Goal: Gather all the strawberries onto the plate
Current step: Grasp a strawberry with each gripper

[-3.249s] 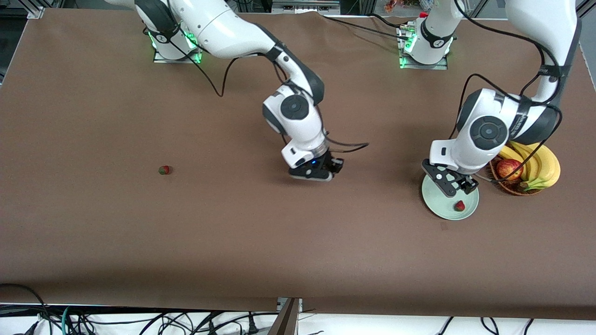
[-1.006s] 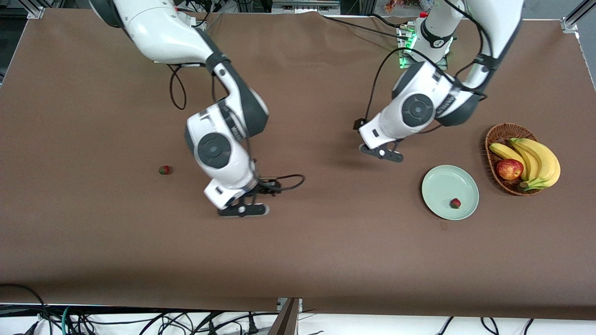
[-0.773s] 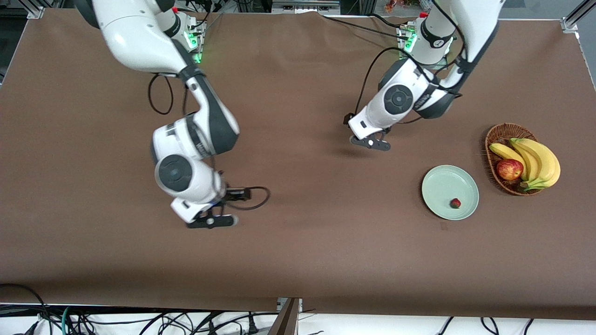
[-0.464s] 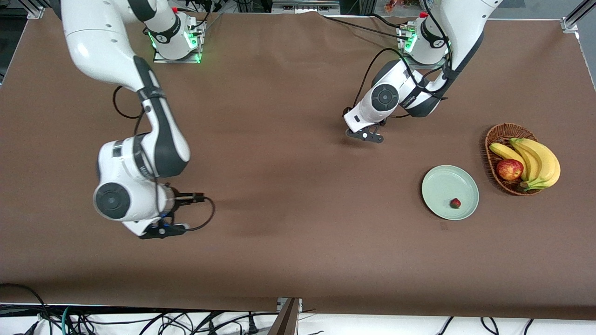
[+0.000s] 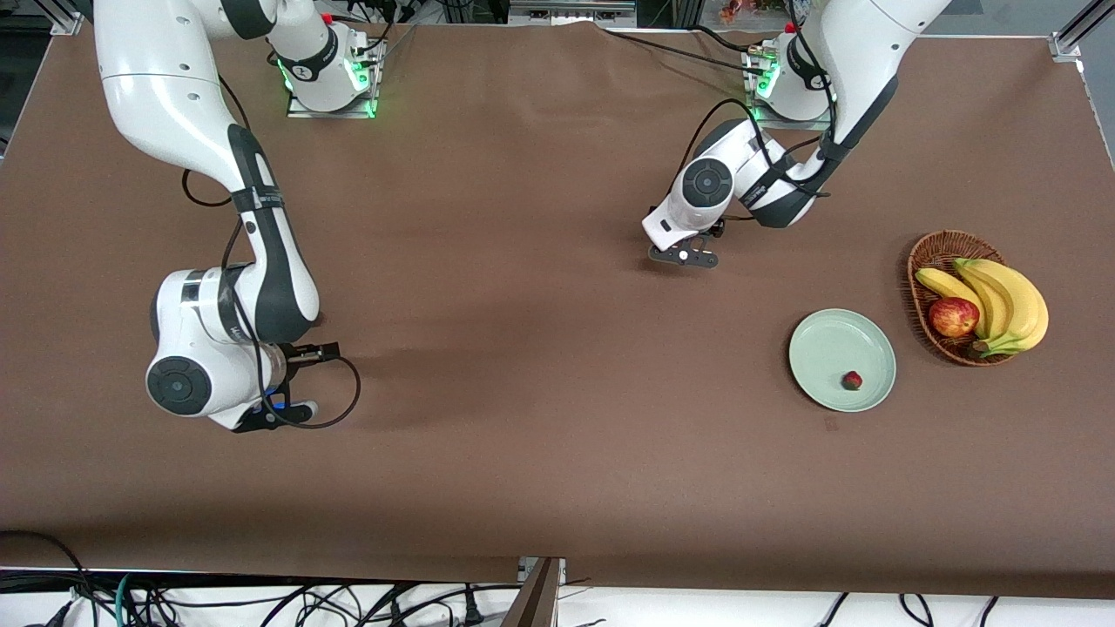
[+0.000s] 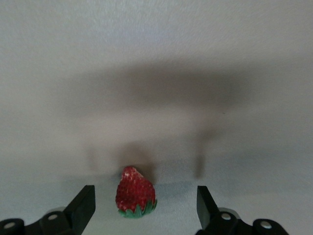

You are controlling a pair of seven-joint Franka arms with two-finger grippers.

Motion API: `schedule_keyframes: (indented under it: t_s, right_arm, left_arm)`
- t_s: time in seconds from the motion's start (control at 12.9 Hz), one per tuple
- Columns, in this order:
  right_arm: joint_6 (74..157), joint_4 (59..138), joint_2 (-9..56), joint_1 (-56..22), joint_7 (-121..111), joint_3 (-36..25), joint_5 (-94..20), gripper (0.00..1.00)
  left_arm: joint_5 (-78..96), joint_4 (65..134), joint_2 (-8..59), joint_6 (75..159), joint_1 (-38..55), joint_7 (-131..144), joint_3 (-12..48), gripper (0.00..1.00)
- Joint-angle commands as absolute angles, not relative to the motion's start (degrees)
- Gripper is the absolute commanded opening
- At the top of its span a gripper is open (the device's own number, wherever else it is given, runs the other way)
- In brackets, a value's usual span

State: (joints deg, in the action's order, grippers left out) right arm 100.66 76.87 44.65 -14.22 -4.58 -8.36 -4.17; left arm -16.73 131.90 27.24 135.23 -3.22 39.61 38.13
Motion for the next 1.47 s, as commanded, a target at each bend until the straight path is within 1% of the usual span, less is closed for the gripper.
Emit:
schedule_keyframes:
  t_s: [0.0, 0.08, 0.15, 0.31, 0.46, 0.54, 0.62, 0.7, 0.77, 0.85, 0.93, 1.01, 1.08, 1.24, 1.31, 1.39]
  right_arm:
    - [104.84, 87.69, 39.38, -14.85, -5.71, -9.05, -4.04, 1.00]
    - [106.16, 90.41, 38.85, -14.85, -5.71, -9.05, -4.04, 1.00]
    - [108.00, 92.96, 37.98, -14.94, -5.97, -9.05, -4.04, 1.00]
    - [111.43, 97.10, 37.01, -14.94, -6.85, -9.05, -3.96, 1.00]
    - [112.32, 98.52, 36.56, -14.85, -7.73, -9.14, -3.96, 1.00]
    - [112.32, 98.96, 36.56, -14.85, -9.04, -9.23, -3.96, 1.00]
    - [112.32, 99.40, 36.56, -14.85, -9.57, -9.58, -3.96, 1.00]
    - [112.76, 99.93, 36.56, -14.85, -9.67, -9.75, -3.96, 1.00]
    - [113.29, 100.37, 36.48, -14.85, -9.67, -9.76, -3.96, 1.00]
    - [113.73, 100.89, 36.56, -14.85, -9.75, -9.76, -3.96, 1.00]
    - [114.60, 101.33, 36.56, -14.85, -10.63, -9.84, -3.96, 1.00]
    - [115.57, 101.95, 36.56, -14.85, -11.33, -10.37, -3.96, 0.96]
    - [115.92, 102.30, 36.56, -14.85, -11.86, -10.37, -4.04, 0.81]
    - [115.67, 102.39, 36.56, -14.85, -11.95, -10.37, -4.04, 0.53]
    - [115.66, 102.39, 36.56, -14.85, -11.95, -10.37, -4.04, 0.44]
    - [115.58, 102.39, 36.56, -14.85, -11.95, -10.37, -4.04, 0.37]
  left_arm:
    - [-19.34, 131.22, 27.86, 135.35, -0.35, 44.38, 37.71, 0.21]
    - [-19.34, 130.96, 27.51, 135.00, -0.70, 43.95, 37.71, 0.09]
    - [-19.34, 130.61, 26.81, 134.04, -0.88, 43.77, 37.71, 0.02]
    - [-19.60, 126.93, 26.37, 128.53, -0.97, 43.68, 37.79, 0.00]
    - [-20.04, 121.32, 26.10, 118.96, -0.88, 42.37, 37.97, 0.00]
    - [-20.04, 118.85, 26.10, 115.87, -1.05, 40.80, 37.88, 0.00]
    - [-19.95, 118.22, 26.45, 115.58, -1.05, 39.65, 37.71, 0.03]
    - [-19.95, 118.04, 27.59, 116.53, -0.71, 40.25, 37.79, 0.11]
    - [-19.95, 118.21, 28.82, 118.72, -0.62, 40.25, 37.79, 0.65]
    - [-19.95, 118.30, 29.79, 120.65, -0.09, 40.43, 37.79, 0.93]
    - [-19.95, 118.30, 30.84, 122.15, 0.43, 41.39, 37.79, 0.98]
    - [-19.95, 118.74, 32.15, 124.34, 0.61, 44.44, 37.71, 0.98]
    - [-20.04, 119.00, 32.86, 125.76, 0.62, 46.13, 37.62, 0.98]
    - [-20.04, 119.44, 32.96, 125.86, 0.53, 46.23, 37.53, 0.94]
    - [-20.04, 119.44, 33.05, 126.03, 0.27, 46.23, 37.53, 0.92]
    - [-20.04, 119.36, 33.31, 126.56, 0.09, 46.32, 37.53, 0.91]
